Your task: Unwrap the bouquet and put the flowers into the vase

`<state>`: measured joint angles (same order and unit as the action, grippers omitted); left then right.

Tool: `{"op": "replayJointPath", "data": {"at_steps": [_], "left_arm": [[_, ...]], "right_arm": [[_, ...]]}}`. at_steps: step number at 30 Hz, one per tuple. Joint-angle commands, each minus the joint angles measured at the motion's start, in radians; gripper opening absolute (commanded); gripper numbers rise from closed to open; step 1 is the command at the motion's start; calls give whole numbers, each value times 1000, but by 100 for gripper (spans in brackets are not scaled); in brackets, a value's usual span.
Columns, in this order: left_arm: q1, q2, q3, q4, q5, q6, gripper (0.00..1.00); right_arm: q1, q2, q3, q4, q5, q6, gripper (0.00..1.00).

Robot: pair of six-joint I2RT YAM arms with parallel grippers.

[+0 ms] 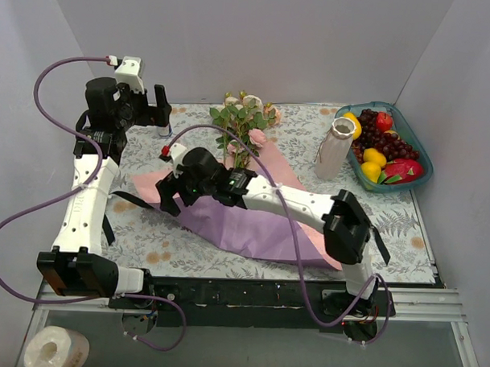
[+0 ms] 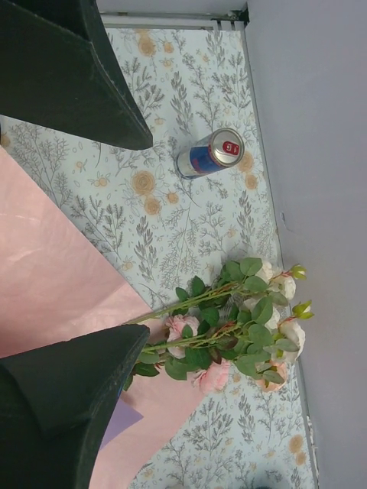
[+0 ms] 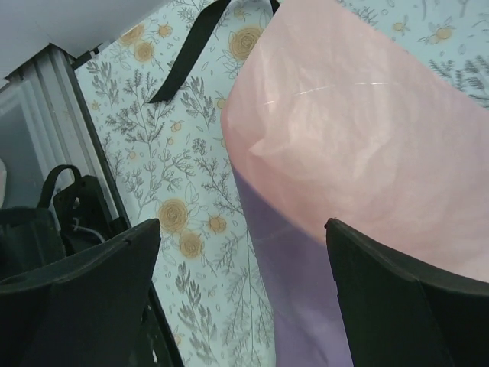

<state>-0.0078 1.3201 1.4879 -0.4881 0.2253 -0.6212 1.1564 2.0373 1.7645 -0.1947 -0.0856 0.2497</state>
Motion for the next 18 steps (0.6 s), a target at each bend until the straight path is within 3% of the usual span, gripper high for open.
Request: {"op": "replayJointPath", "data": {"at_steps": [1,6,9,11,18], "left_arm": [[5,4,40,-9,39,3,98],[6,17,22,-17,109,5,98],[6,46,-3,-67,303,62,98],[6,71,-26,-110,472,118,98],[6,225,-132,-175,629,250,98]], "right_arm": [[-50,-238,-80,11,-5,-49,97],[-215,-457,-403,72,-58,-41,98],[-346,-558,-581,119,-129,-35,98],[-441,-592,-663,155,-170,-27,98],[-564,-637,-858,217,-262,-46,93]]}}
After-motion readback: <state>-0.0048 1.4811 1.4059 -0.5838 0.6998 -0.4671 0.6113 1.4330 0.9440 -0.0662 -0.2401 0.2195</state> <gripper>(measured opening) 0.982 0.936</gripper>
